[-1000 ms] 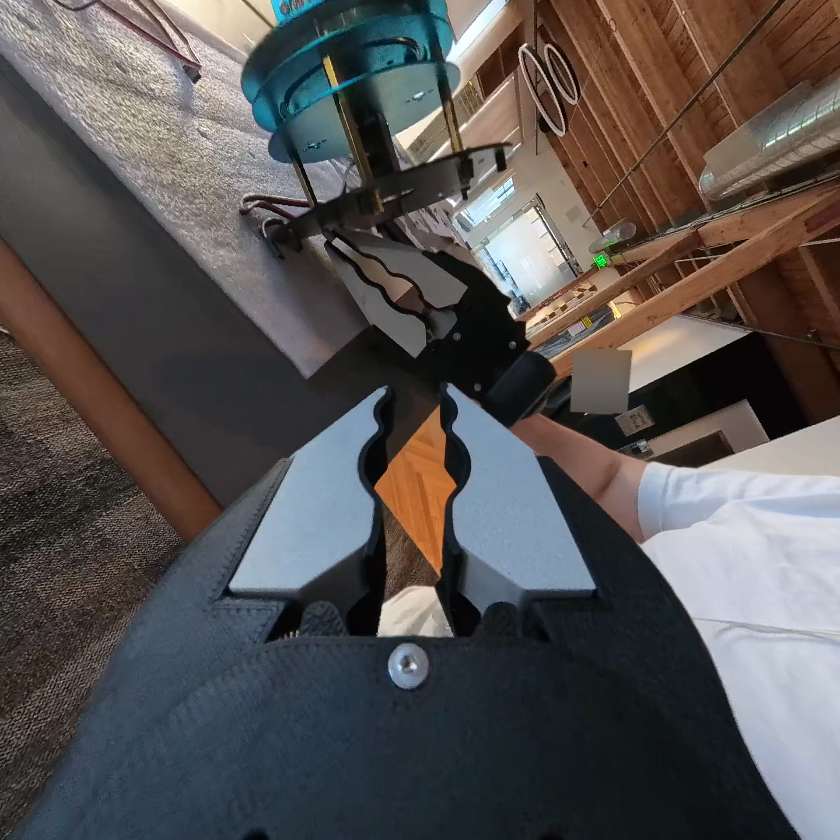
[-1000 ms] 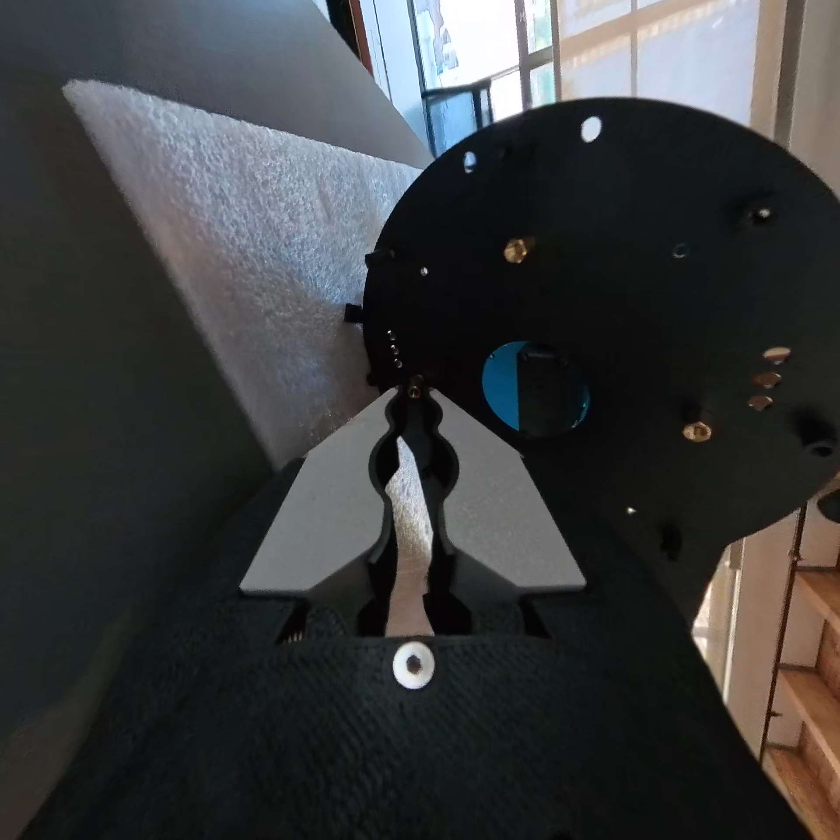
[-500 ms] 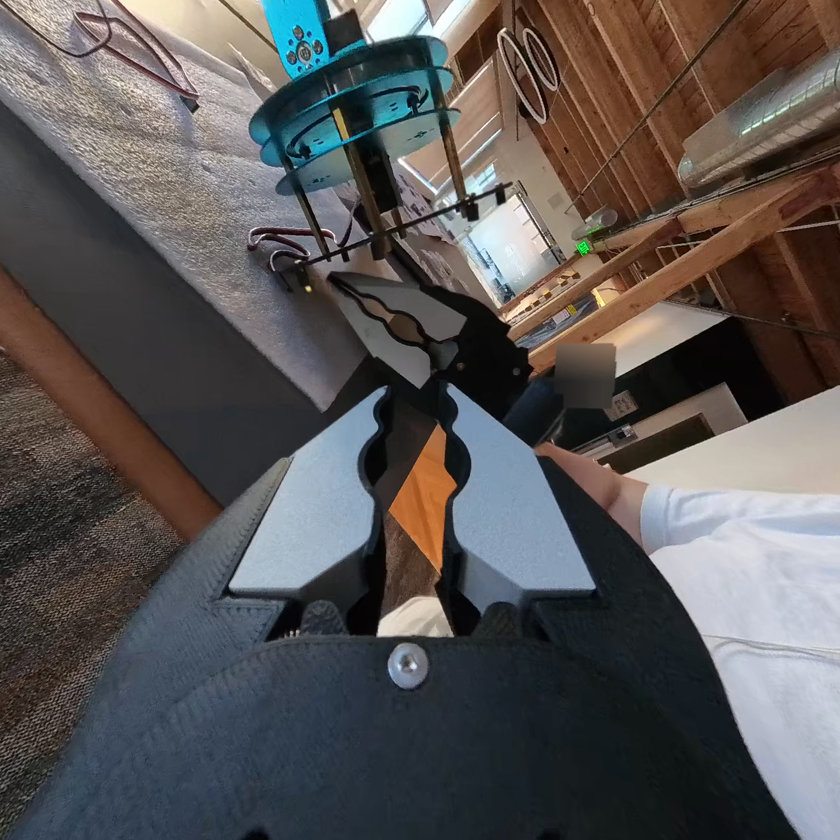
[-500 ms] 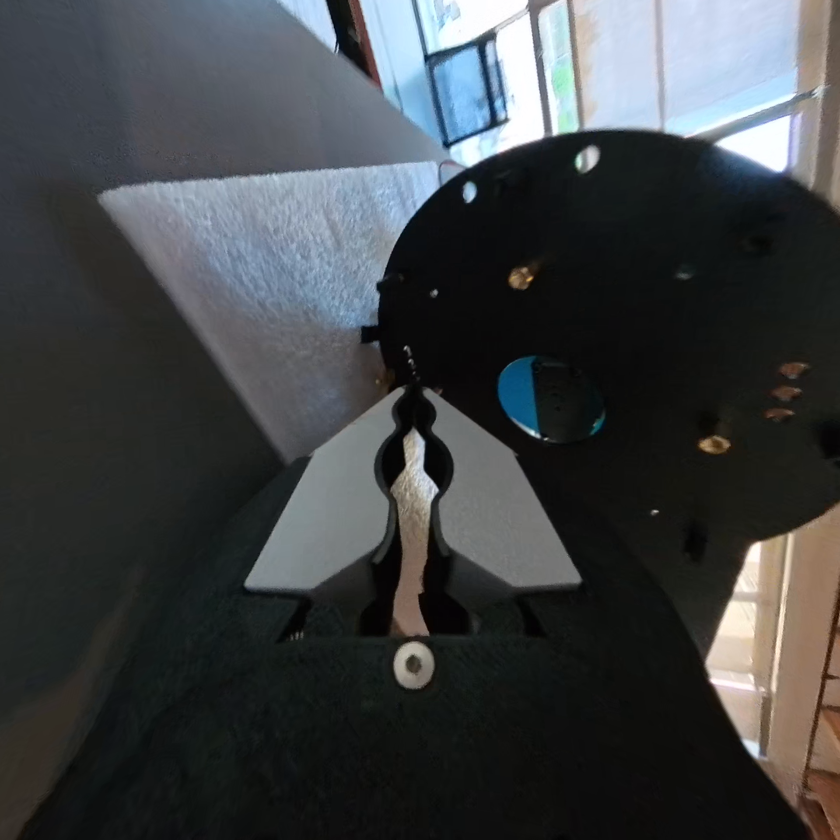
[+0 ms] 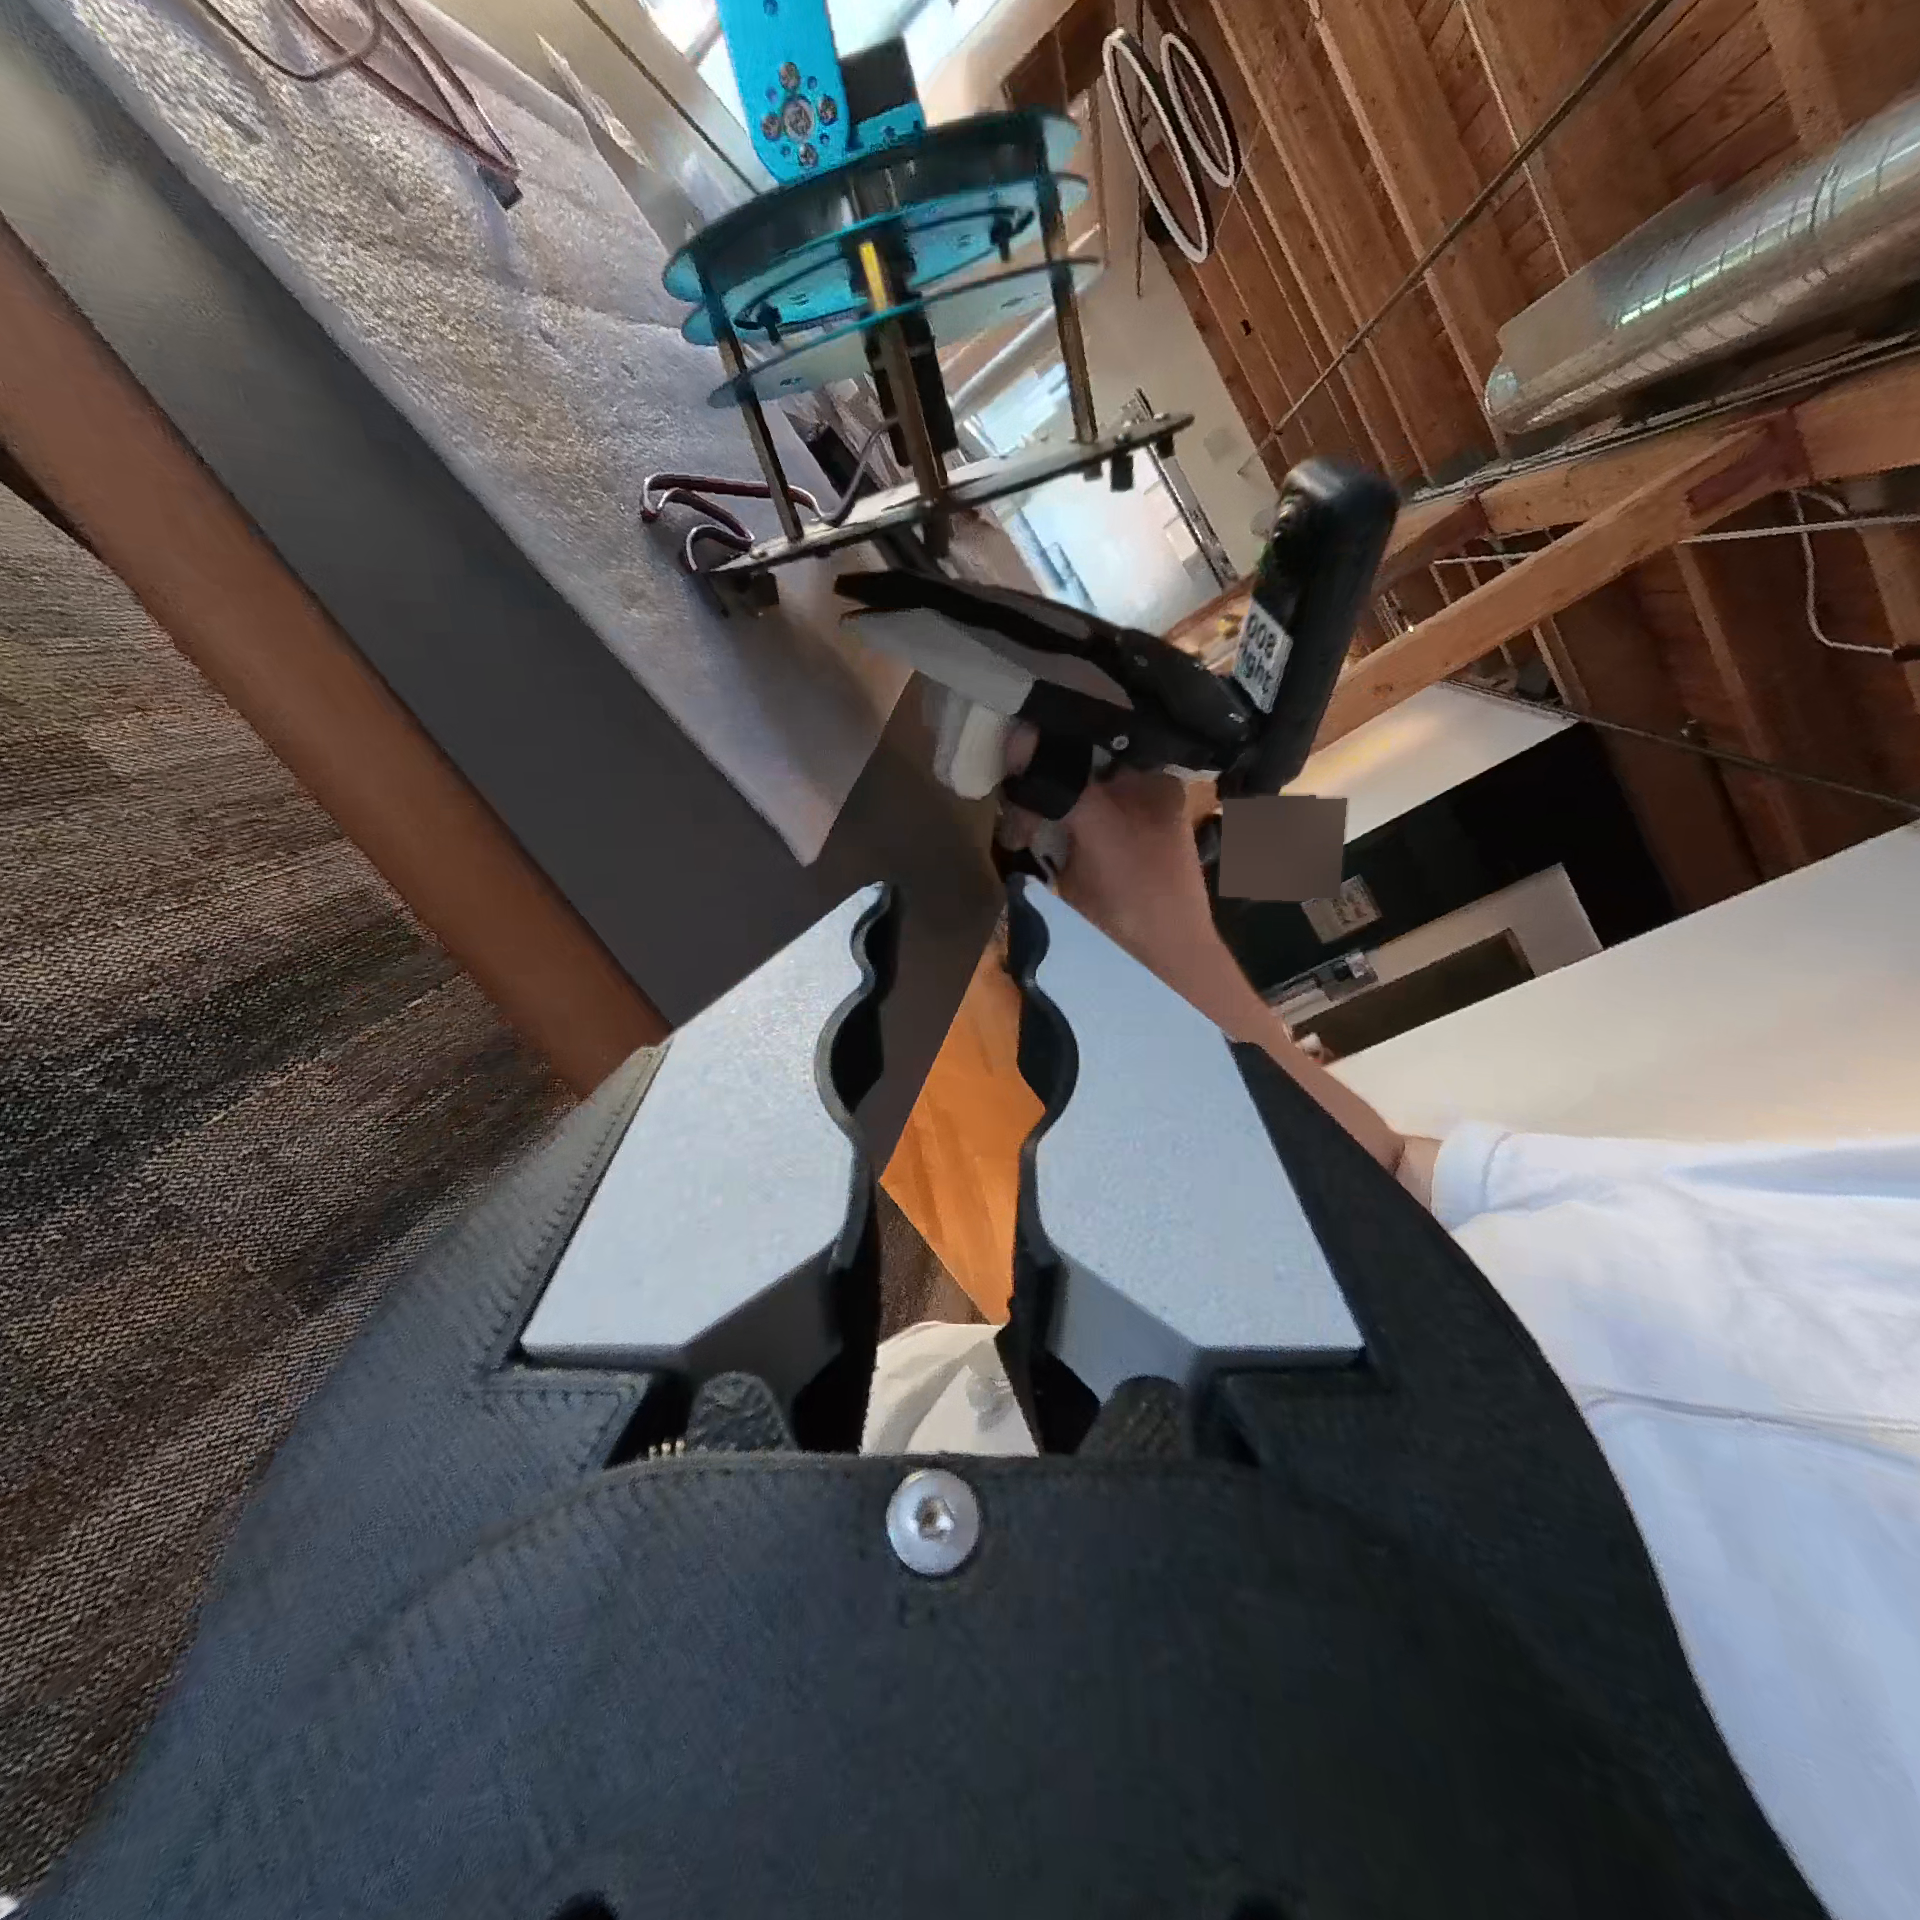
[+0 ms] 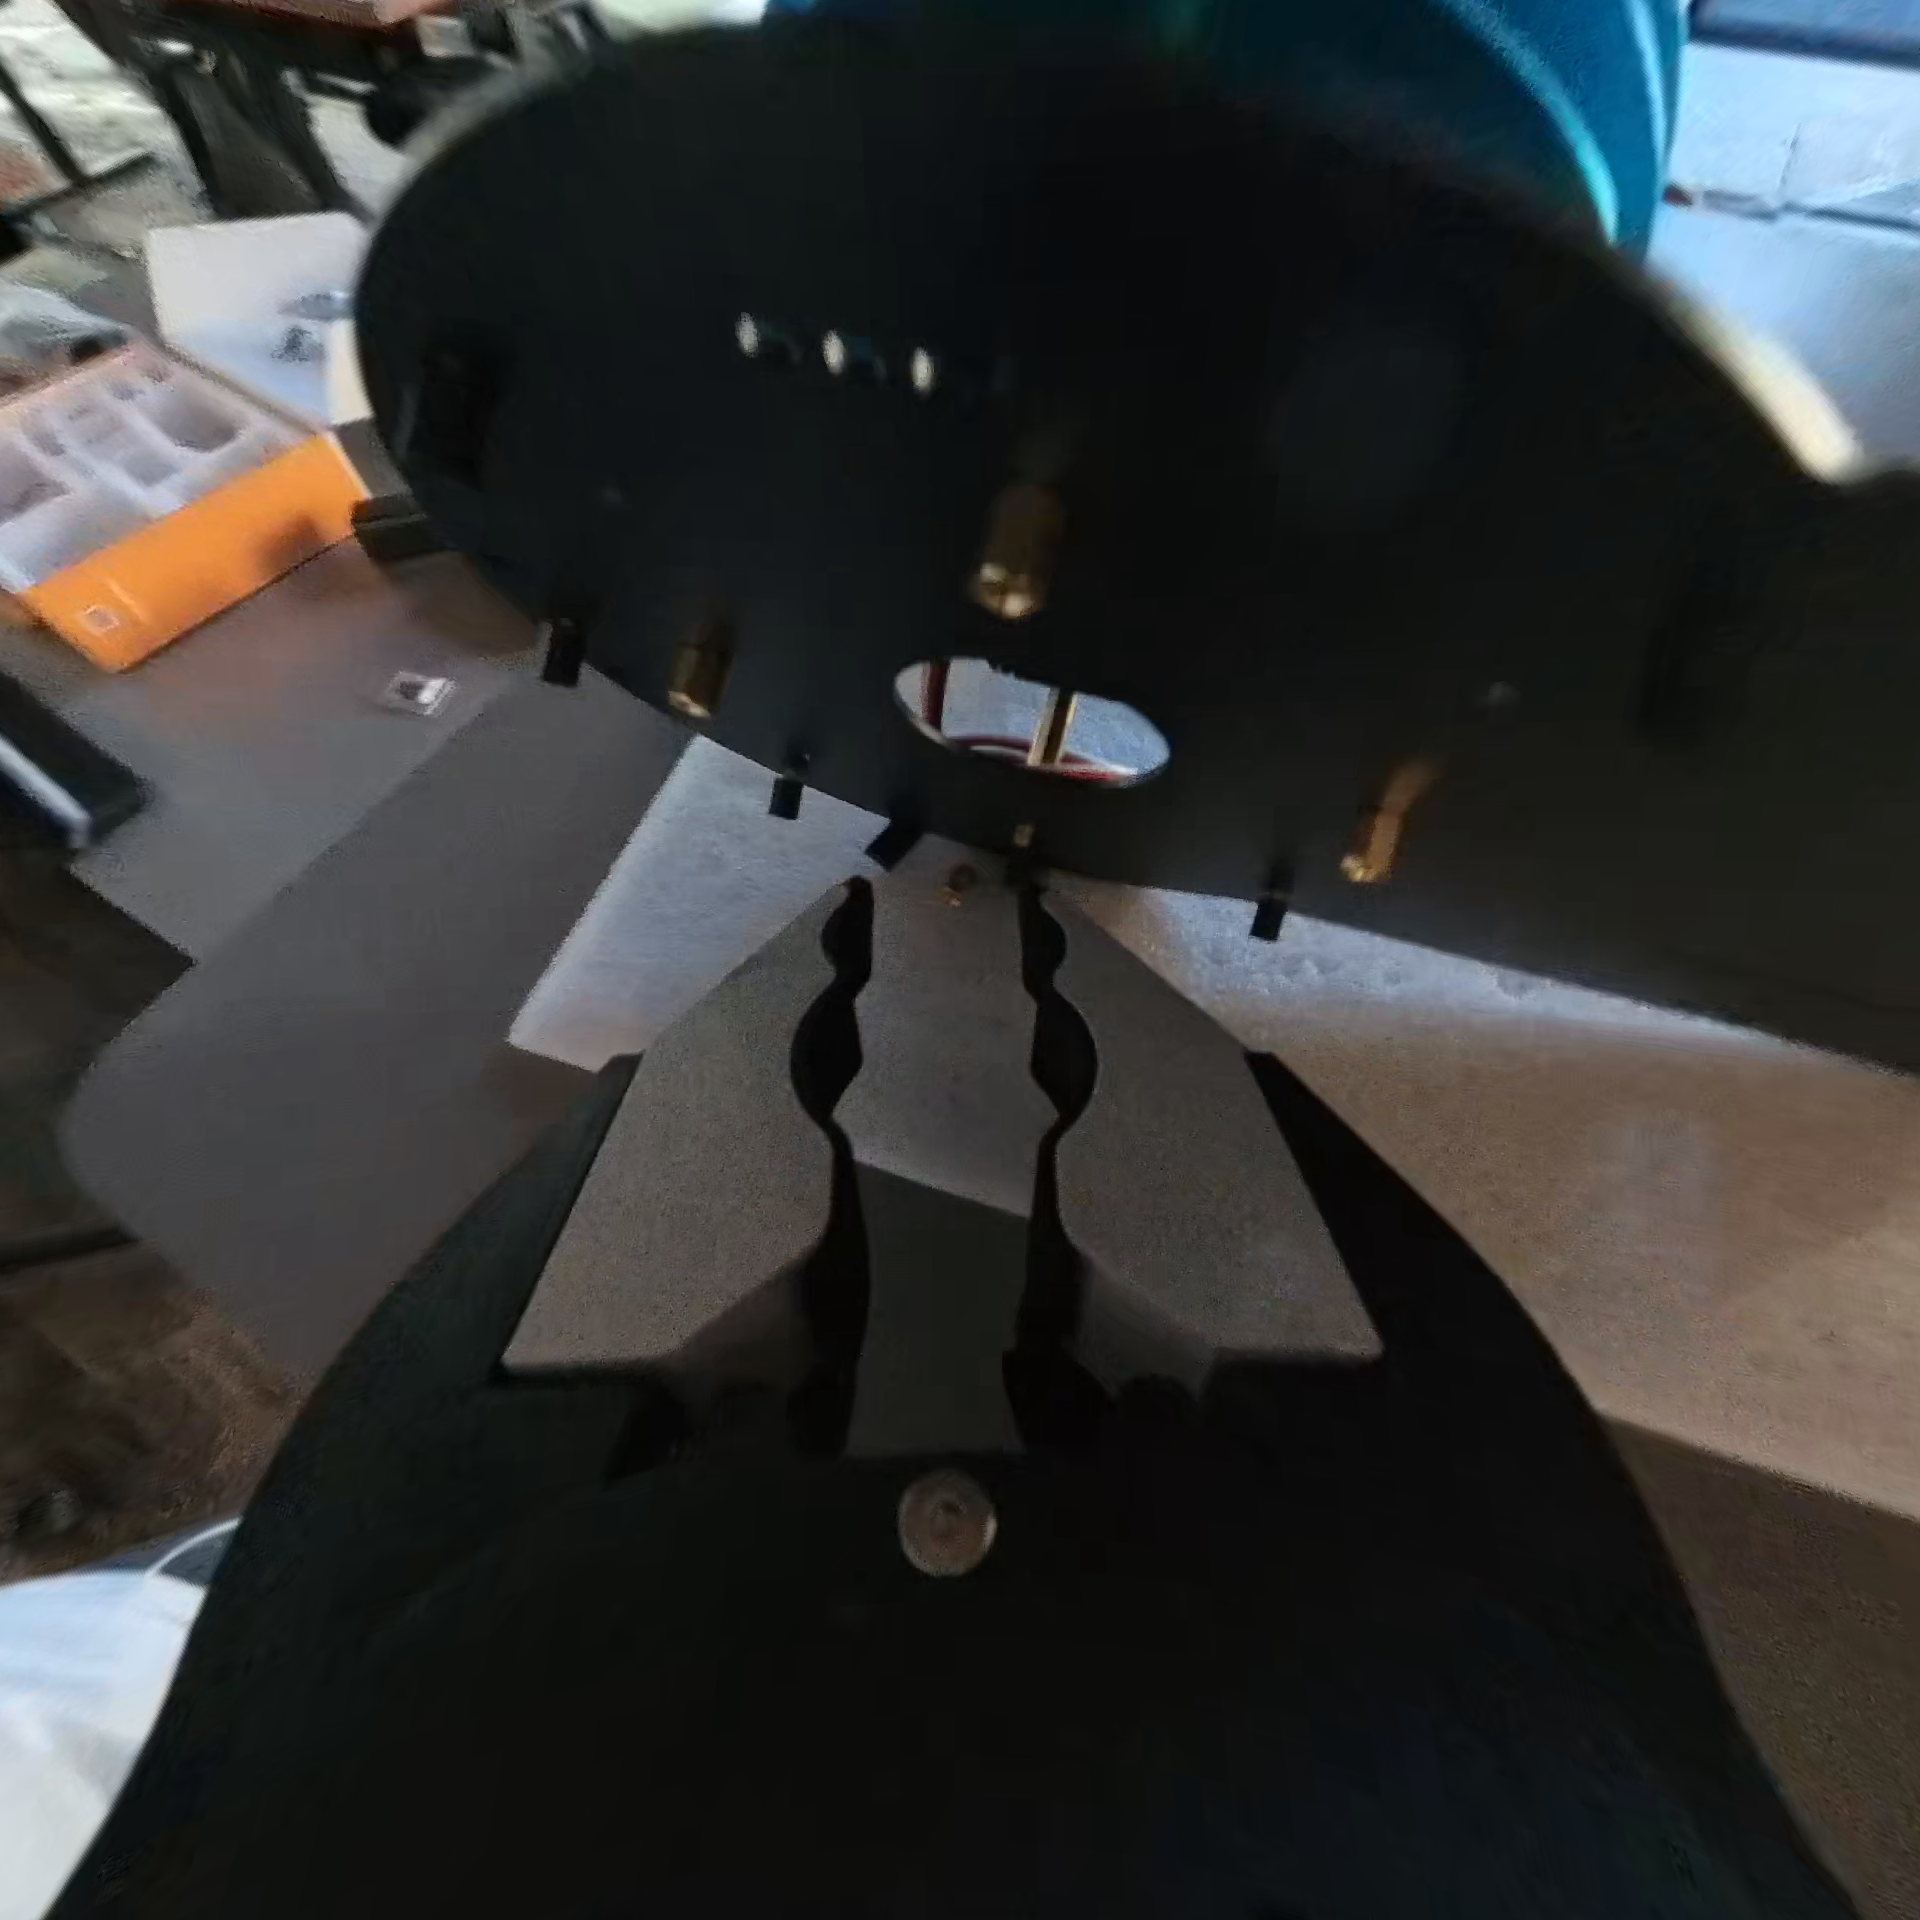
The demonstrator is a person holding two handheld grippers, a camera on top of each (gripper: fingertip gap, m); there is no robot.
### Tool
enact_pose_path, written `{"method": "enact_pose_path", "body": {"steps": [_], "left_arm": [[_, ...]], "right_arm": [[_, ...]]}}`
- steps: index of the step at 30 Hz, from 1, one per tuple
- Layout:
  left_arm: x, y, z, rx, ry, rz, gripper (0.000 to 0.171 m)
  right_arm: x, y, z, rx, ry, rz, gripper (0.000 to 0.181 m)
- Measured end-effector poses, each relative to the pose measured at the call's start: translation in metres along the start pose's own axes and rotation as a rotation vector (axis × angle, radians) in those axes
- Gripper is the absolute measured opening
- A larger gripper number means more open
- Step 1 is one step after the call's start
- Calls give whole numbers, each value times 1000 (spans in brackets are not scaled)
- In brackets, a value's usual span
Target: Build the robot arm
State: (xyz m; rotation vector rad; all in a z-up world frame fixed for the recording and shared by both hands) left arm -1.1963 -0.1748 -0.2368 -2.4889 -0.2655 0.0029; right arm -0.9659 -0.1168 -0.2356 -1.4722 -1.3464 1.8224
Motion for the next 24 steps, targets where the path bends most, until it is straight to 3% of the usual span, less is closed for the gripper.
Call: {"method": "enact_pose_path", "body": {"steps": [3, 7, 17, 24], "left_arm": [[-8, -9, 3, 4, 13, 24, 18], [-17, -24, 8, 19, 36, 70, 18], [-24, -42, 20, 19, 101, 134, 18], [-24, -45, 17, 19, 105, 127, 18]], "right_arm": [[7, 2, 4, -46, 120, 15, 16], [16, -1, 12, -89, 196, 63, 15], [29, 4, 18, -41, 233, 158, 8], [17, 5, 12, 32, 226, 121, 5]]}}
Point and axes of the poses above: each gripper's, where its closed fingertips meet, x out along the fingers, y out of its underside, z = x × y across the jaws, the point moved 7 cm from there along -x, back along the fingers, and after that the axes turned 9 degrees about y, right-handed, at the moved point
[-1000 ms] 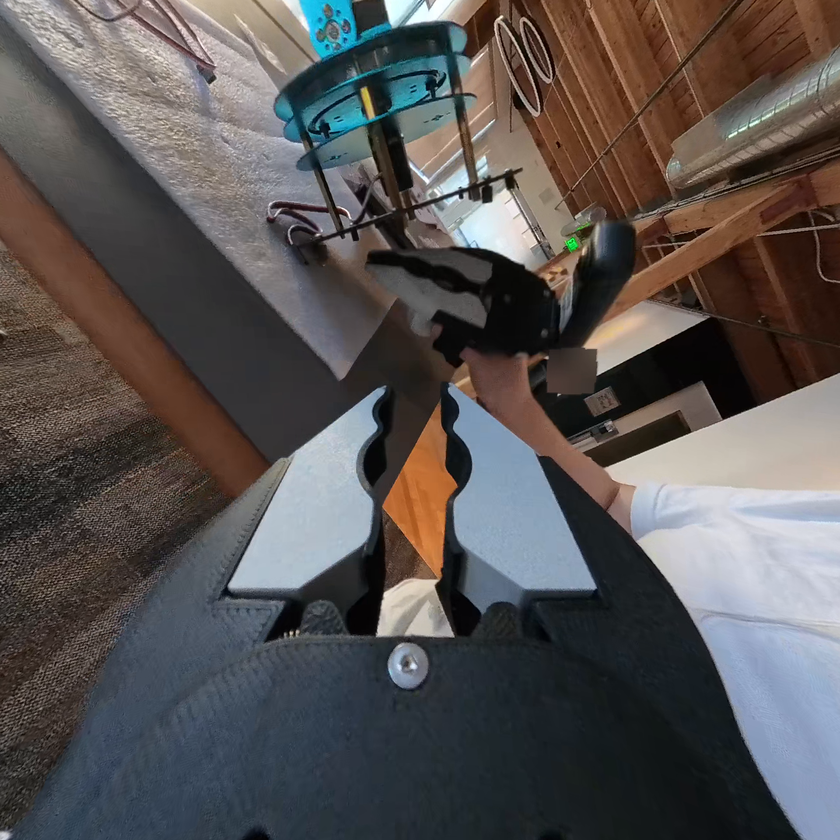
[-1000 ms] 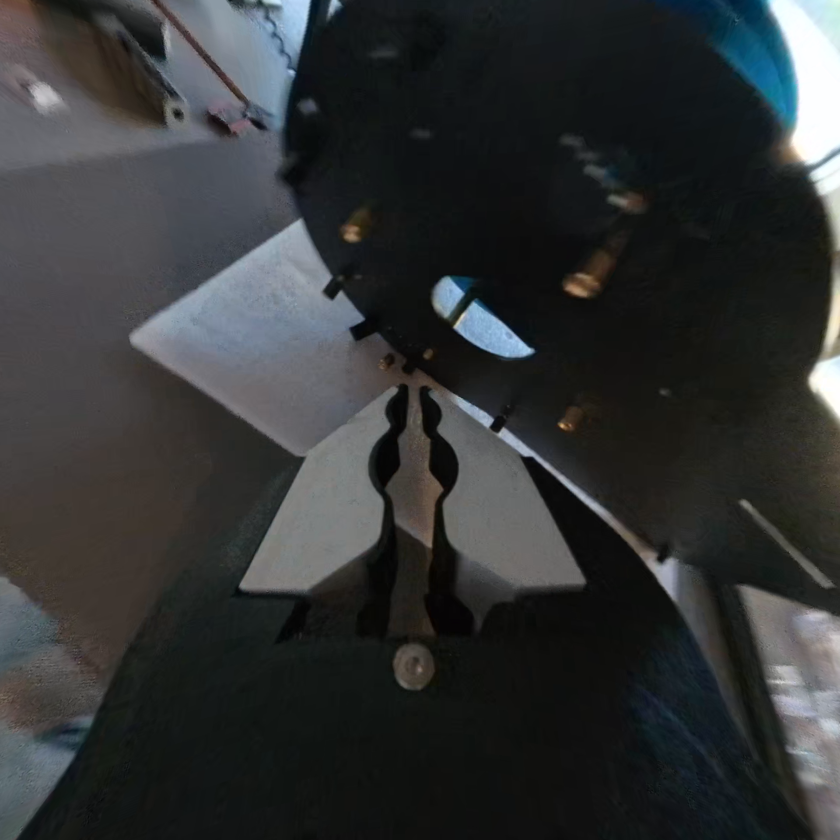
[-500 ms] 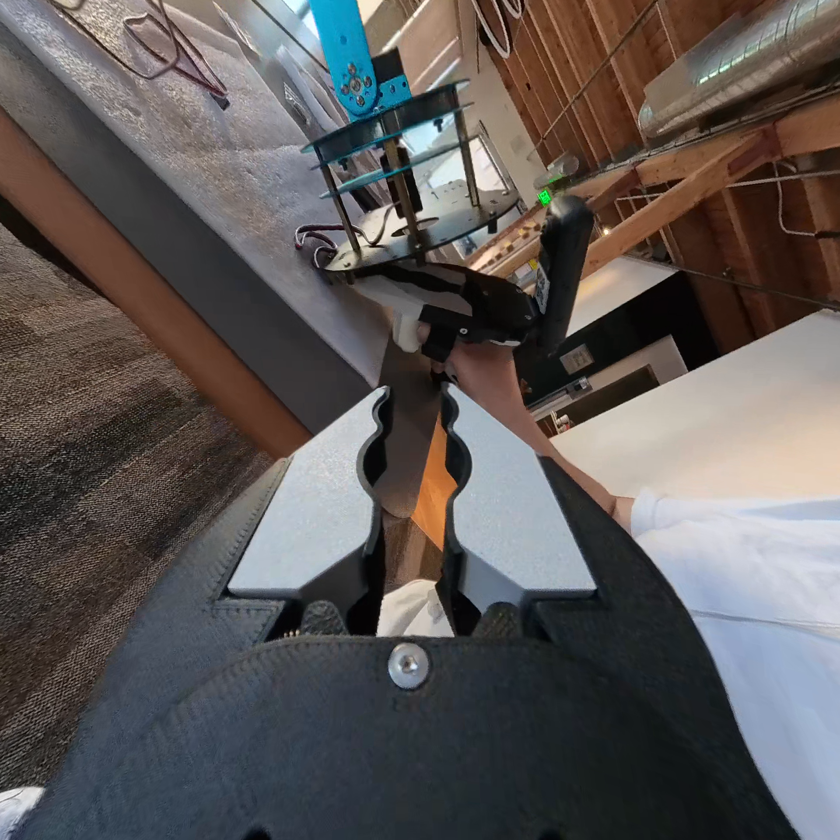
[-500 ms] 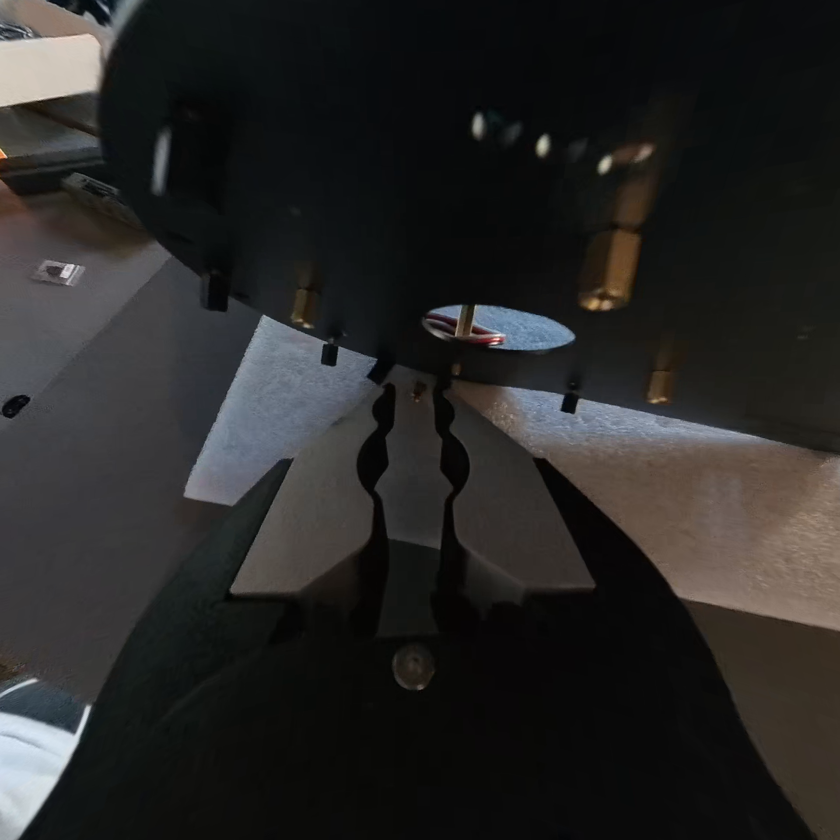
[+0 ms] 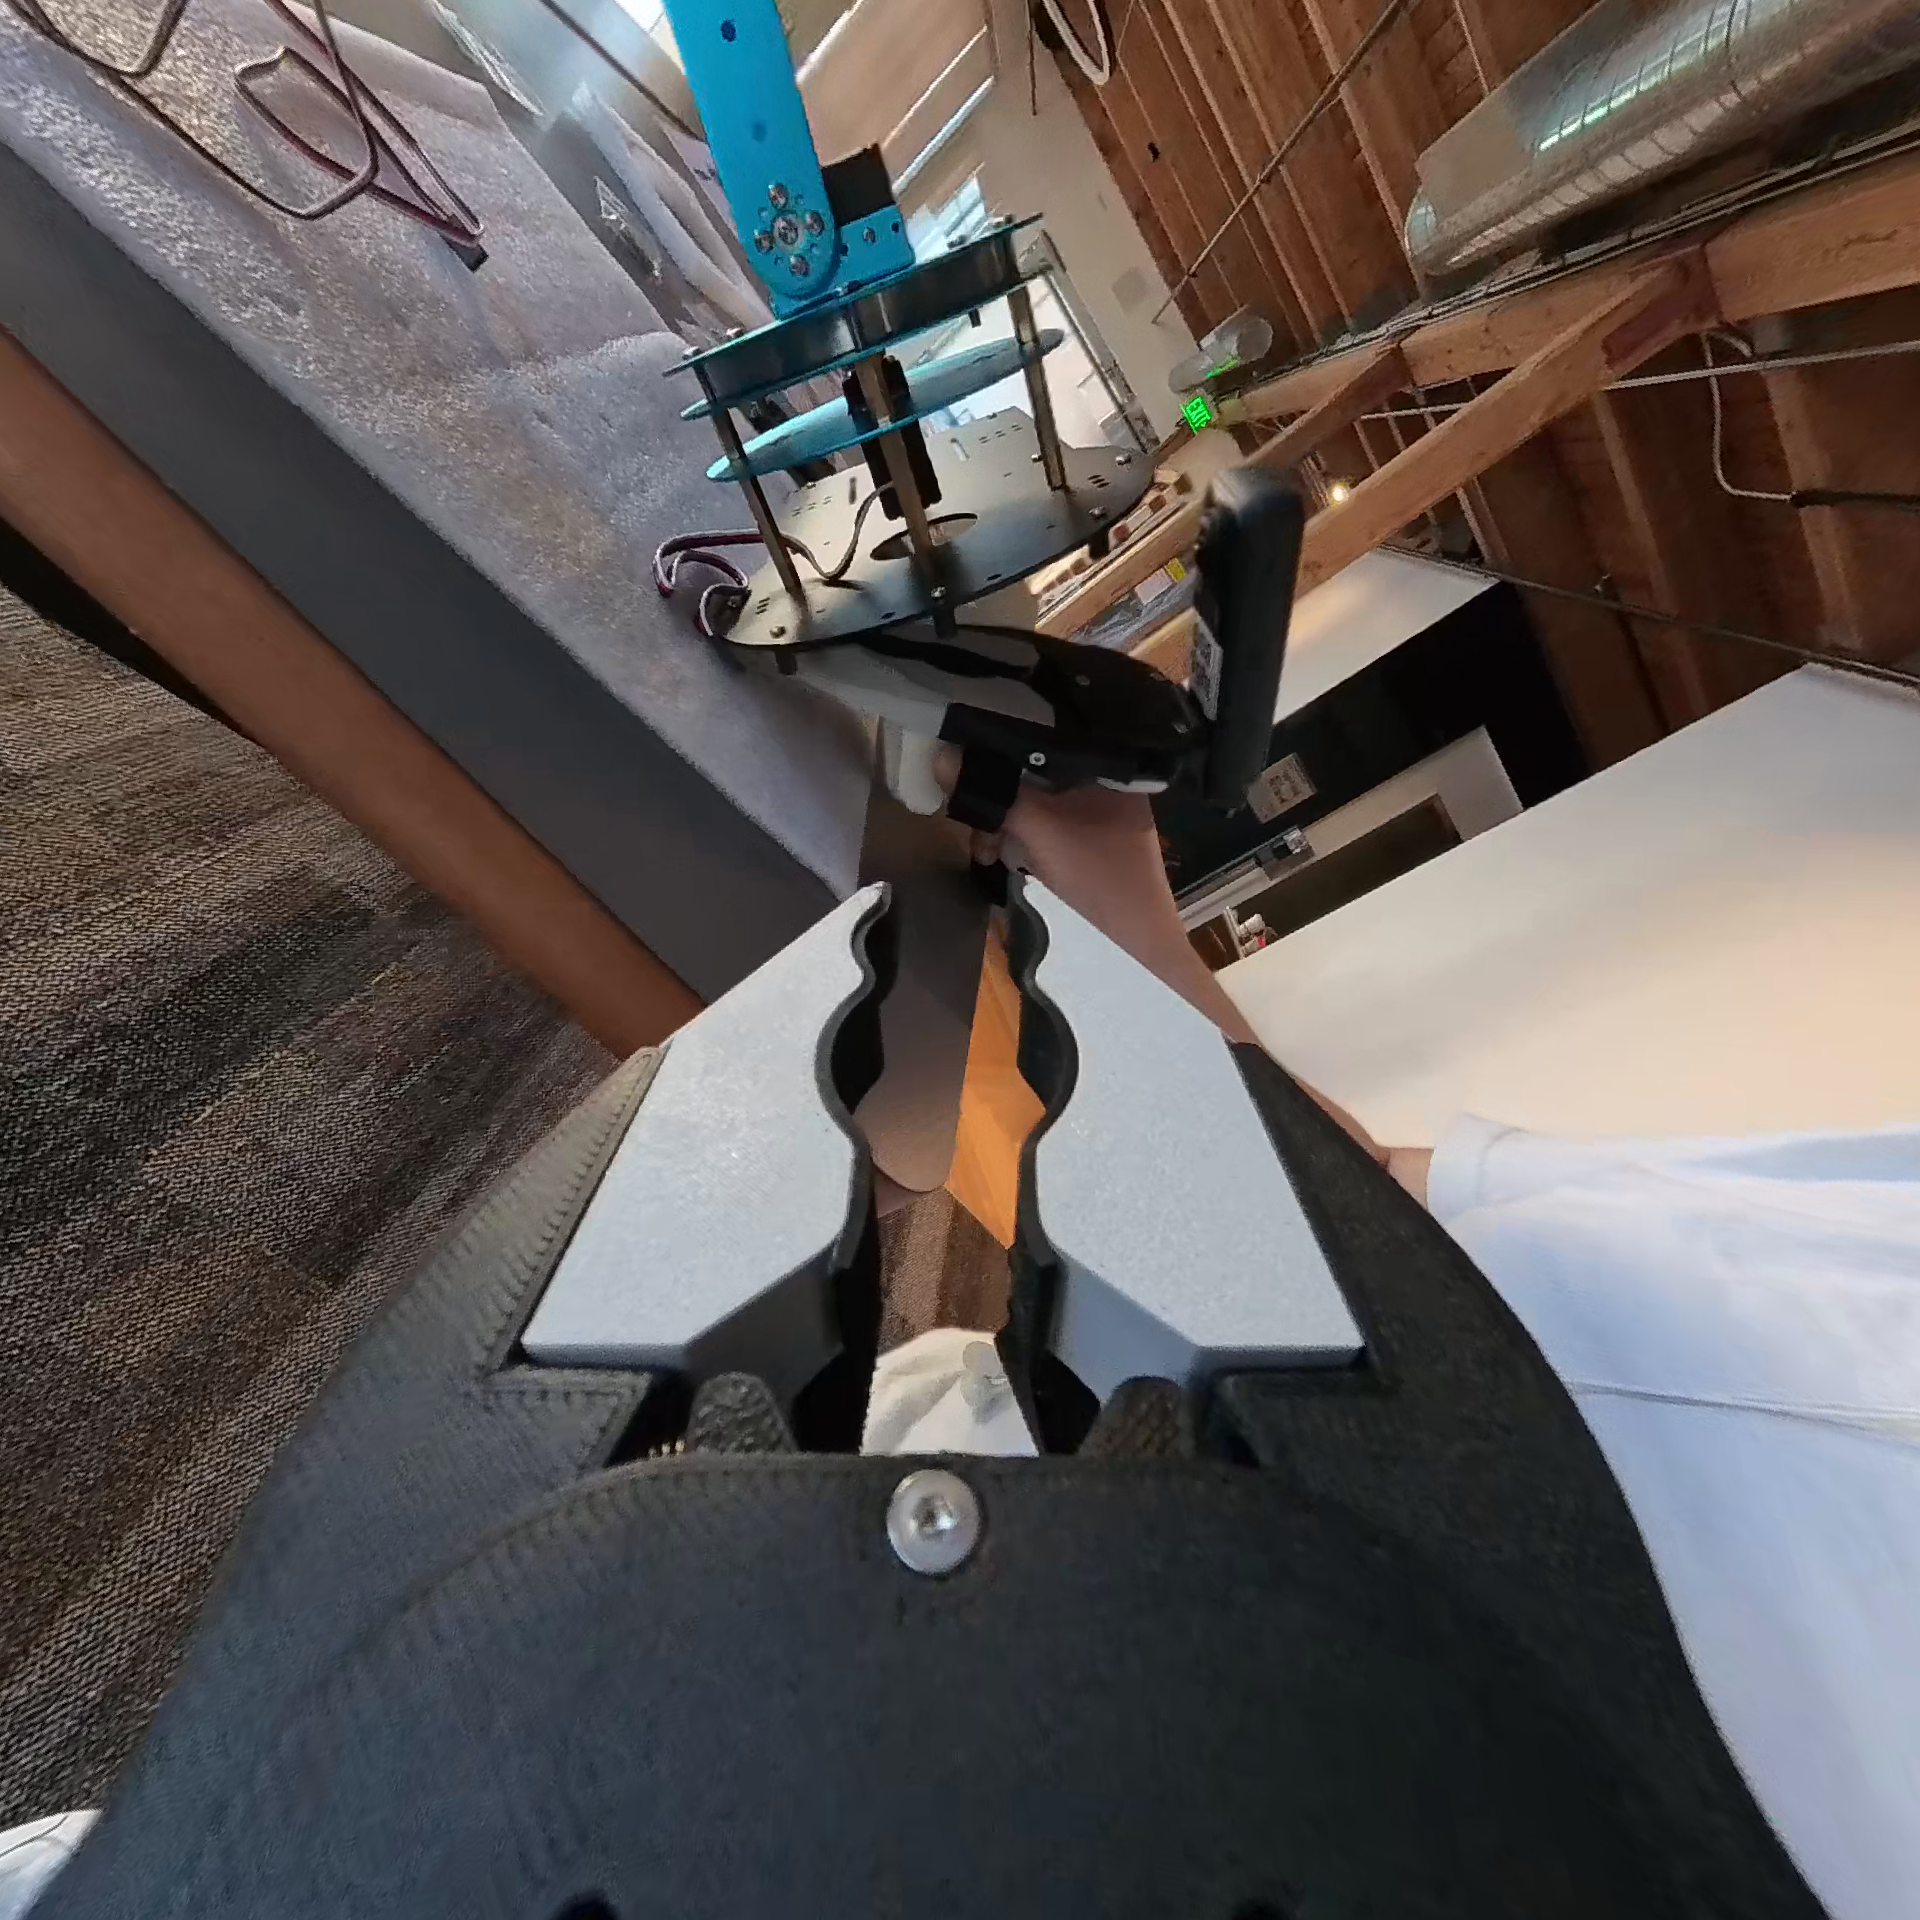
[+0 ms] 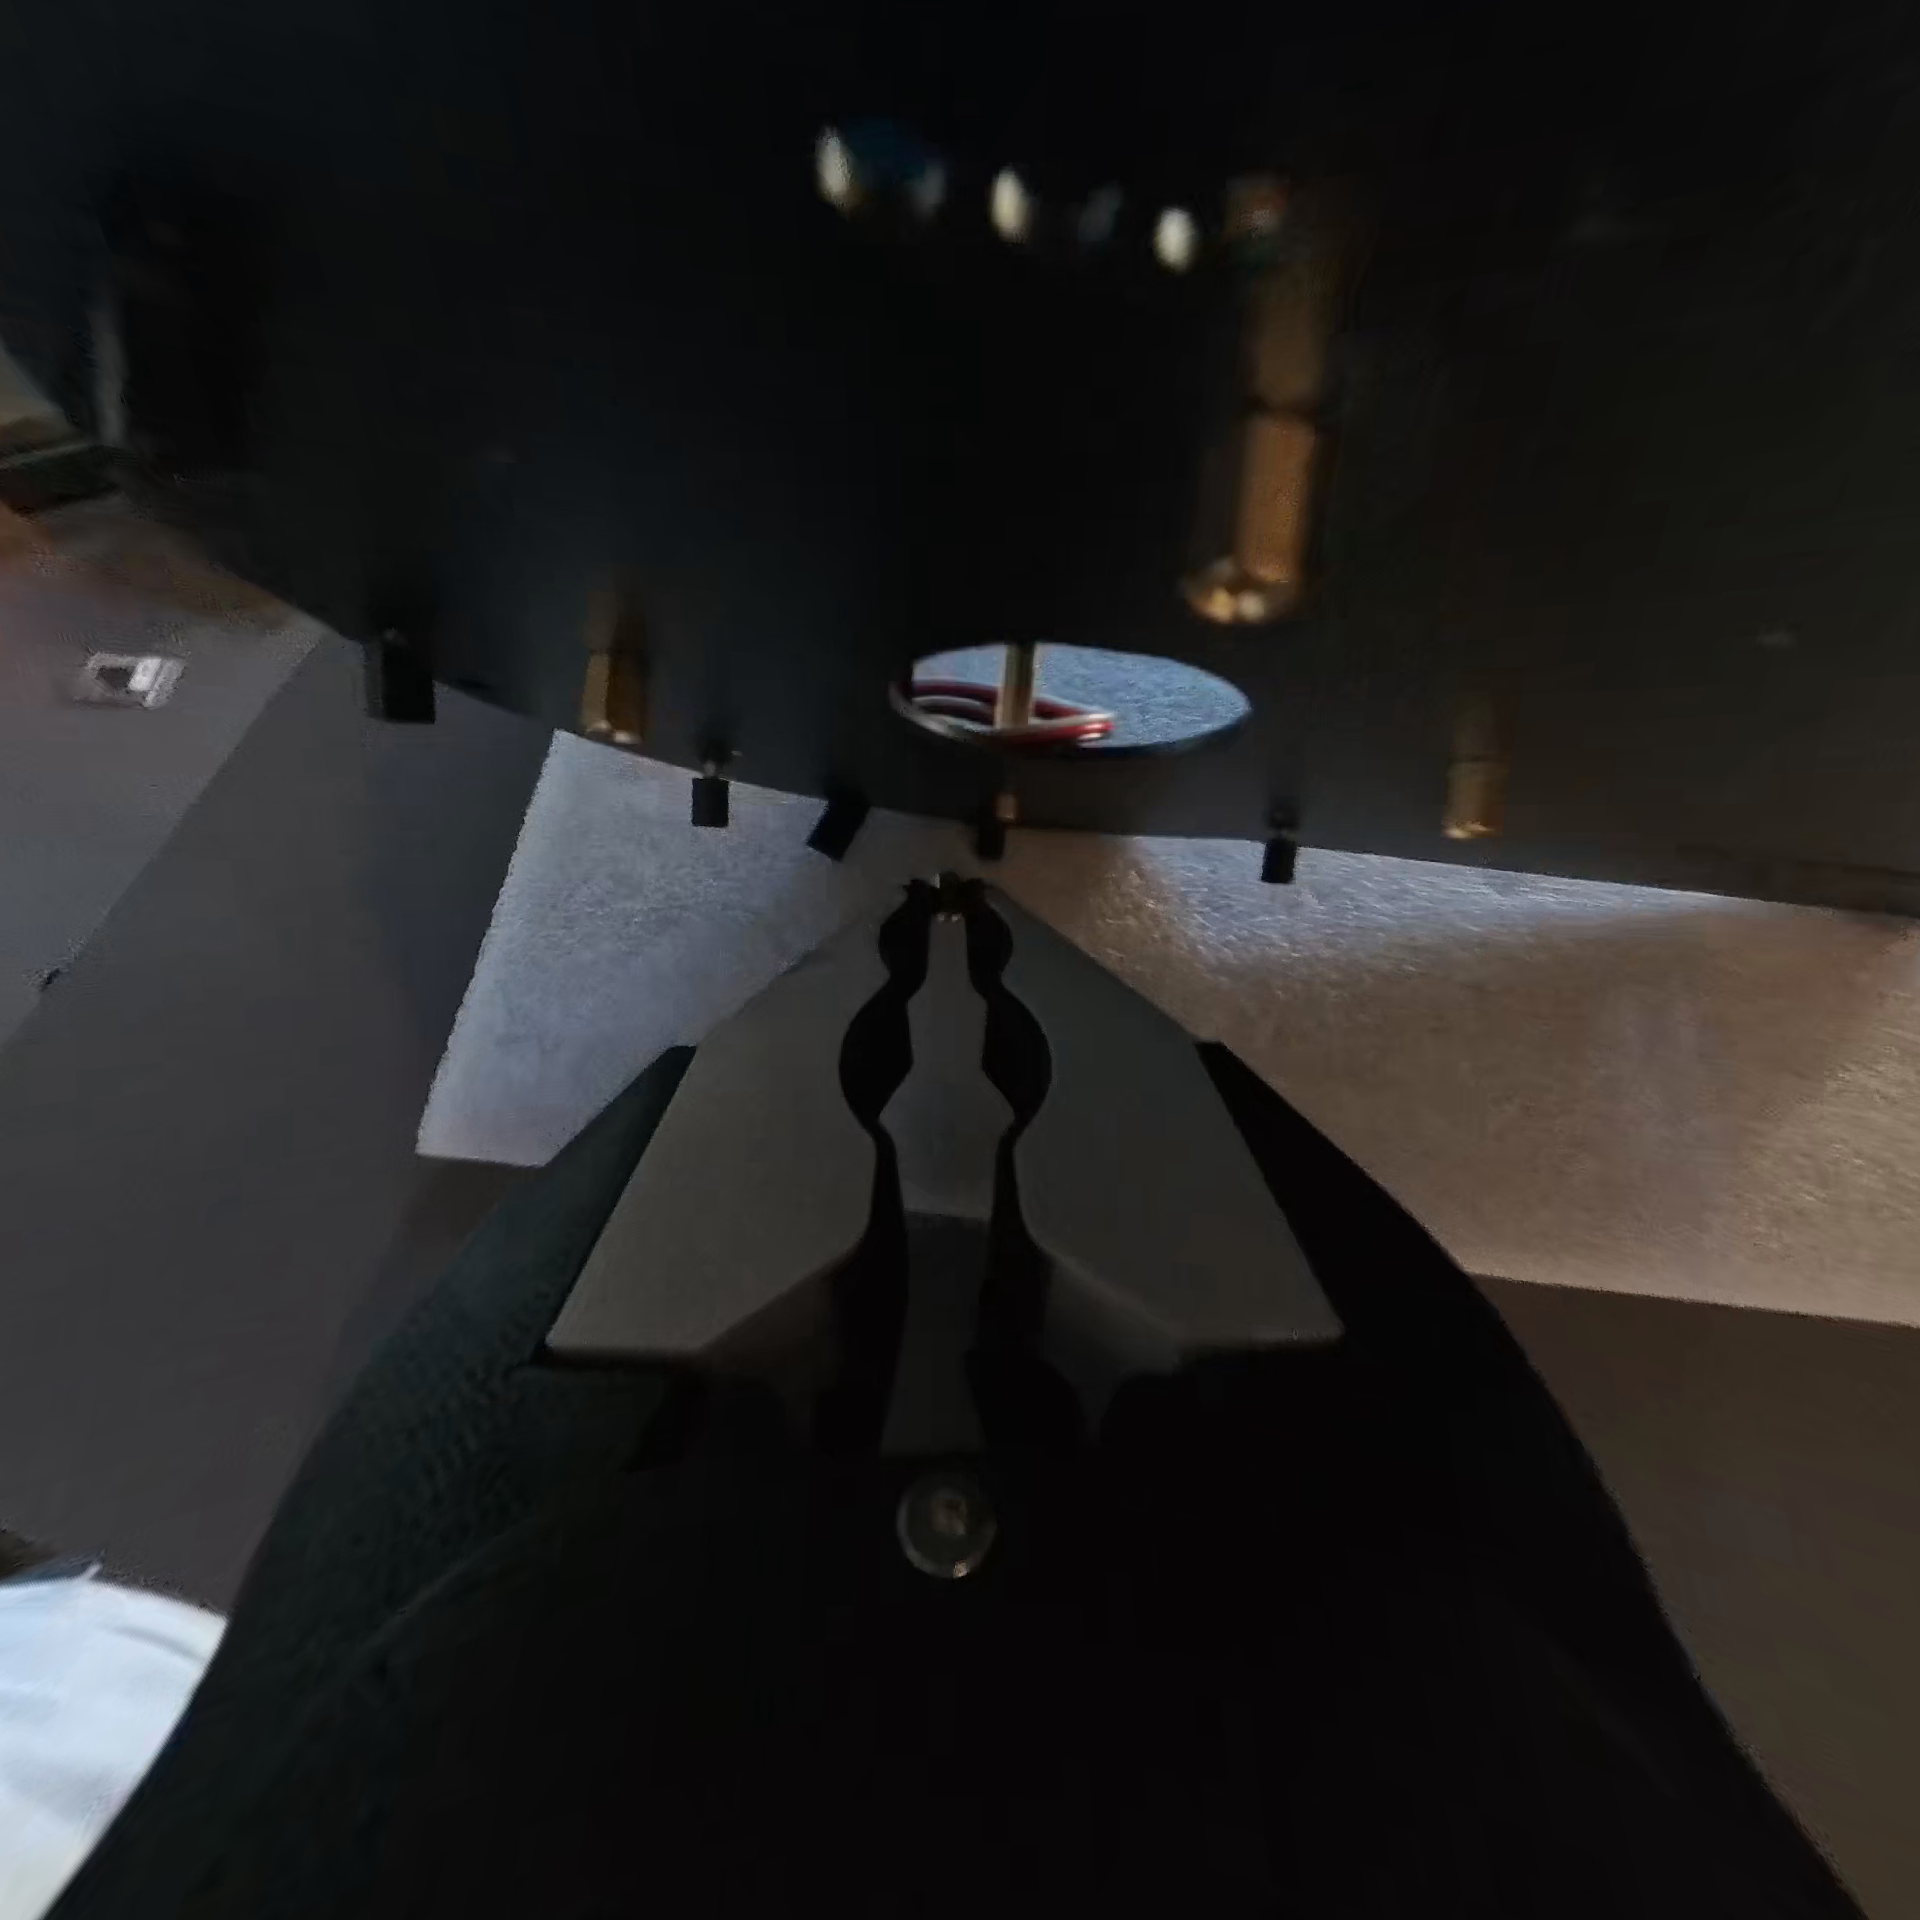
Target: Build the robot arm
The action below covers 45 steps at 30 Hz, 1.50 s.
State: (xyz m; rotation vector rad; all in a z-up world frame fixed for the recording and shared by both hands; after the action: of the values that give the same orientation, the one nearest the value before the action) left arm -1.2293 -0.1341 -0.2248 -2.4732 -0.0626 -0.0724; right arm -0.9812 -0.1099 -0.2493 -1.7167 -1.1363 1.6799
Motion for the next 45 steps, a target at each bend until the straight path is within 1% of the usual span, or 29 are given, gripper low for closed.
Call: {"method": "enact_pose_path", "body": {"steps": [3, 6, 8, 10, 12, 15, 17, 19, 20, 21, 24, 27, 31, 33, 36, 39, 41, 43, 45], "left_arm": [[3, -1, -4, 14, -12, 15, 18], [9, -6, -6, 45, -32, 30, 18], [18, -13, -2, 133, -80, 101, 19], [30, -23, 4, 259, -147, 182, 21], [45, -37, 5, 365, -162, 189, 23], [75, -45, 6, 505, -145, 232, 28], [93, -43, 11, 615, -179, 290, 36], [108, -38, 13, 692, -186, 337, 36], [113, -36, 13, 703, -175, 351, 36], [117, -35, 13, 701, -160, 352, 35], [121, -35, 13, 675, -130, 345, 33], [119, -38, 17, 650, -120, 362, 33], [109, -43, 18, 586, -86, 320, 30], [102, -43, 19, 534, -83, 309, 28], [90, -41, 17, 405, -40, 265, 20], [82, -38, 13, 193, 43, 192, 12], [82, -30, 11, 62, 89, 150, 11], [85, -20, 10, -18, 106, 141, 11], [88, -11, 10, -49, 95, 131, 12]], "right_arm": [[-12, -1, -7, -25, 61, -96, 5], [-16, 2, -6, -24, 60, -98, 5], [-18, 3, -6, -18, 57, -111, 5], [-20, 4, -6, -18, 57, -121, 5], [-19, 4, -8, 9, 42, -120, 5], [-18, 2, -12, 115, 5, -110, 5], [-17, 1, -9, 238, -58, -98, 4], [-14, 2, -7, 335, -84, -78, 4], [-14, 1, -6, 394, -104, -80, 4], [-13, 0, -6, 444, -115, -90, 4], [-11, 1, -9, 511, -76, -84, 4], [-8, 4, -12, 642, -103, -72, 4], [-5, 6, -14, 856, -197, -84, 4], [-6, 6, -14, 879, -198, -112, 4], [-13, 5, -15, 764, -119, -143, 4], [-22, 1, -12, 597, -57, -171, 5], [-34, -6, -2, 452, -68, -287, 4], [-42, -3, 2, 284, 1, -322, 4], [-49, -4, 6, 156, 11, -379, 4]]}}
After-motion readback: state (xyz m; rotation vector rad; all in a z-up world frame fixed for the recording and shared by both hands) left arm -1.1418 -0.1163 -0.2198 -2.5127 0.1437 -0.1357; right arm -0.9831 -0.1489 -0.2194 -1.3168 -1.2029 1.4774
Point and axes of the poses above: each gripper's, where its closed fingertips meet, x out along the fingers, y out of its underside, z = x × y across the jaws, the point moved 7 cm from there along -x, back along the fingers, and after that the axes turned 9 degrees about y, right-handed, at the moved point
